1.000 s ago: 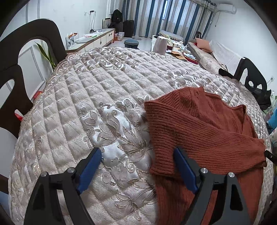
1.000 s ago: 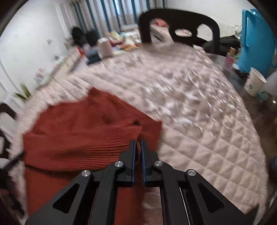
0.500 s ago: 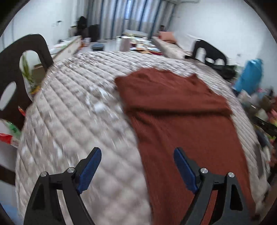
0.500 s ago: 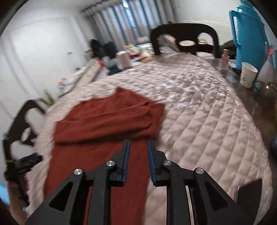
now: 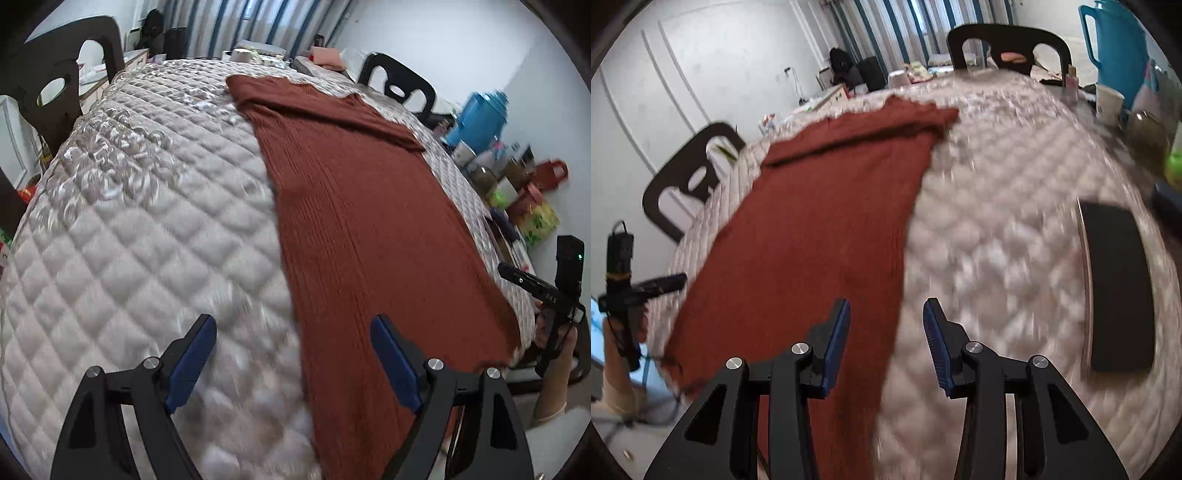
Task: Fold small clothes
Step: 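Move both tools to the hem of the red dress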
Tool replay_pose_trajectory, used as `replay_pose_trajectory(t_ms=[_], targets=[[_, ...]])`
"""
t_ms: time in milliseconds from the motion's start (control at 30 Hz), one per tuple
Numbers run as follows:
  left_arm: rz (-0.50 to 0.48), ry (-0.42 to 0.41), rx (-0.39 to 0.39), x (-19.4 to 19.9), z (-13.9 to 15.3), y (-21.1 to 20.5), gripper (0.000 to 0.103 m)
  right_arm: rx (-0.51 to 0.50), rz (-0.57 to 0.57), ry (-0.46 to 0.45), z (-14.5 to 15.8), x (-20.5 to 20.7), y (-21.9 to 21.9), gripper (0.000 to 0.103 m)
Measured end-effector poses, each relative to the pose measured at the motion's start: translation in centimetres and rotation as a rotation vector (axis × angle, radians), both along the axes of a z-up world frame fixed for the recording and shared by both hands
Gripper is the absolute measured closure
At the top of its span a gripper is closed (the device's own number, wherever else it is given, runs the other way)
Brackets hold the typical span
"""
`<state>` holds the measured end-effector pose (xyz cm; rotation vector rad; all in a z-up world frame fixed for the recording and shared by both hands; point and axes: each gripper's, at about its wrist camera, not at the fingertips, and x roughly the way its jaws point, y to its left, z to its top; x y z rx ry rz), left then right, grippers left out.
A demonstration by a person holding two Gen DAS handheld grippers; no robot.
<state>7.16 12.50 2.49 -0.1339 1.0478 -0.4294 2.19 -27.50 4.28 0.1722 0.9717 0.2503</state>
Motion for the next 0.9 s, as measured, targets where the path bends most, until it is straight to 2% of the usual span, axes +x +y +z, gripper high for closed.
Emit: replay_pose_trajectory(t_ms=[133, 233, 300, 467, 567, 700, 767, 900], targets=[[0.014, -0.016, -0.005, -2.0, -0.3, -0.2, 0.016, -0.002, -0.018, 0.038, -1.5, -2.5, 0.0, 0.061], [0.024, -0.005, 0.003, -3.0, -0.4, -0.5, 0.016, -0.024, -0.026, 0.009, -1.3, -4.1, 0.5, 0.061], [0.030, 0.009, -0.009, -3.5, -0.3, -0.7, 0.016, 0.017, -0.031, 0.013, -1.4, -4.7, 0.5, 0.061], [0.055, -0.043, 0.052, -5.3, -0.6, -1.2, 0.016, 0.091, -0.065, 0.000, -1.9, -6.1, 0.0, 0.061], [0.057, -0.041, 0.095, -6.2, -0.6, -1.4, 0.016, 0.110, -0.074, -0.001, -1.9, -7.1, -0.1, 0.061], [0.045, -0.041, 0.136, -7.0, -0.7, -1.7, 0.015, 0.187, -0.053, 0.006, -2.2, -7.7, -0.5, 0.061], [0.055, -0.037, 0.120, -7.2, -0.6, -1.6, 0.015, 0.201, -0.048, -0.002, -2.3, -7.9, -0.6, 0.061], [0.093, -0.009, 0.000, -7.2, -0.5, -0.4, 0.015, 0.195, -0.024, -0.021, -2.4, -8.2, -0.4, 0.061]])
